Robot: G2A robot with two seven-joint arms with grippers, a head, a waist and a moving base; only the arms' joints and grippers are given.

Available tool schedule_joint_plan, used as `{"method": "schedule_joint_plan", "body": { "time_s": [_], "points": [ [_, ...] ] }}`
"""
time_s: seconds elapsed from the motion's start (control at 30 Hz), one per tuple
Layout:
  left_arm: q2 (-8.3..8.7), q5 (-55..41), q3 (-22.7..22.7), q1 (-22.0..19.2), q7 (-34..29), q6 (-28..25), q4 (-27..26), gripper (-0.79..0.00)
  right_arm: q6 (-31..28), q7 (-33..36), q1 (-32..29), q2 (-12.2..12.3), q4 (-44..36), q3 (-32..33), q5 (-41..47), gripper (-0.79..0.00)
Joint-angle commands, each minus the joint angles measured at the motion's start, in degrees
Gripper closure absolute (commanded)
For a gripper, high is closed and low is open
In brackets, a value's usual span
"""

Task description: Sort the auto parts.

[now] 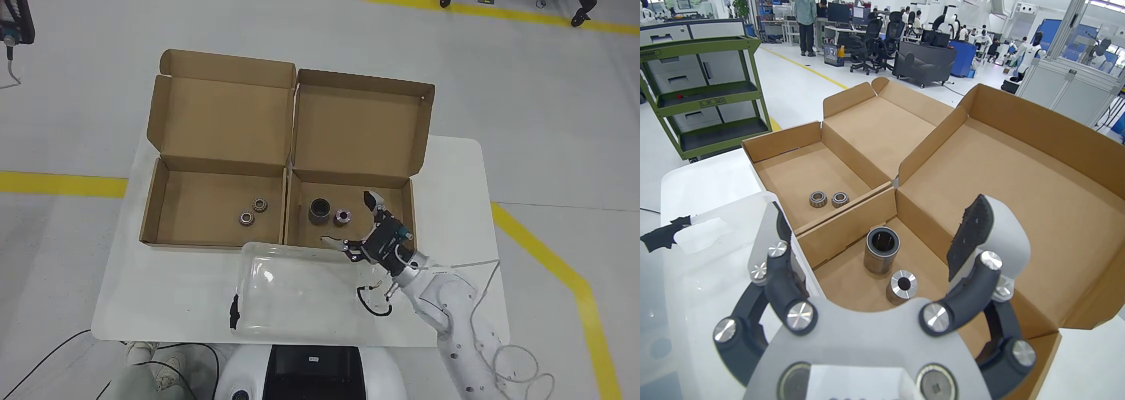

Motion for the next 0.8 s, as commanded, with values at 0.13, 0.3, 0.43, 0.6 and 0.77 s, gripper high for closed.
{"method": "schedule_joint_plan", "body": {
  "time_s": [0.13, 0.3, 0.43, 0.6, 0.77],
  "points": [
    [0.00, 0.0, 0.0, 0.0, 0.0, 0.0, 0.0, -0.785, 5.3, -2.8, -3.2, 0.5, -0.5, 4.3, 3.0, -0.785],
    [0.00, 0.0, 0.0, 0.0, 0.0, 0.0, 0.0, -0.785, 5.2, -4.4, -7.7, 1.4, -3.3, 8.4, 2.7, -0.785],
    [0.00, 0.0, 0.0, 0.0, 0.0, 0.0, 0.0, -0.785, 4.2, -6.6, -11.4, 2.0, -5.8, 11.2, 3.0, -0.785],
    [0.00, 0.0, 0.0, 0.0, 0.0, 0.0, 0.0, -0.785, 5.0, -10.1, -16.0, 2.6, -8.8, 14.7, 3.6, -0.785],
    [0.00, 0.0, 0.0, 0.0, 0.0, 0.0, 0.0, -0.785, 6.7, -13.5, -20.9, 3.0, -12.1, 17.3, 1.7, -0.785]
  ]
}}
